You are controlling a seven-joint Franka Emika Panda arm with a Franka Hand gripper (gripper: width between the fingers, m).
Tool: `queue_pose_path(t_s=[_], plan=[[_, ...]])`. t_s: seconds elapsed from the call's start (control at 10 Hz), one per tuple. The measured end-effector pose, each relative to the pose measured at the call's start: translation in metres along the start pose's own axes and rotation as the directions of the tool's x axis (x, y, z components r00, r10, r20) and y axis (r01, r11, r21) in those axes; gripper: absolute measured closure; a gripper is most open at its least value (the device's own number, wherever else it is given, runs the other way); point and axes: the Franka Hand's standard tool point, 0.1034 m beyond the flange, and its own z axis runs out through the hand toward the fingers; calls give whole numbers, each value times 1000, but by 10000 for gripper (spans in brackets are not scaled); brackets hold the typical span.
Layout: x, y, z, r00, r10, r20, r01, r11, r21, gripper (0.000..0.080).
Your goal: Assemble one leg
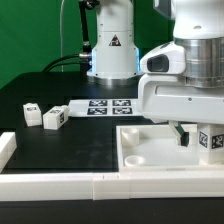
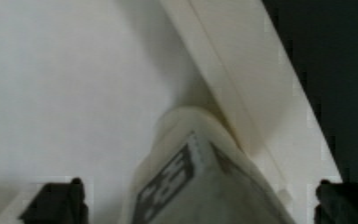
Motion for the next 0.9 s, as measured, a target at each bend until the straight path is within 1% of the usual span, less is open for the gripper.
queue_pose_path(t_s=[0.1,0.3,0.4,0.5,0.7,0.9], plan=[[0,0,0,996,-90,-1,90,996,-5,151],[1,2,0,951,-310,-2,309,951,-24,151],[1,2,0,927,-376,0,376,926,-26,151],[2,4,-1,867,-498,4,498,866,-35,151],[3,6,-1,818,-575,8,574,818,-36,151],[3,6,-1,821,-571,8,570,821,-36,412]])
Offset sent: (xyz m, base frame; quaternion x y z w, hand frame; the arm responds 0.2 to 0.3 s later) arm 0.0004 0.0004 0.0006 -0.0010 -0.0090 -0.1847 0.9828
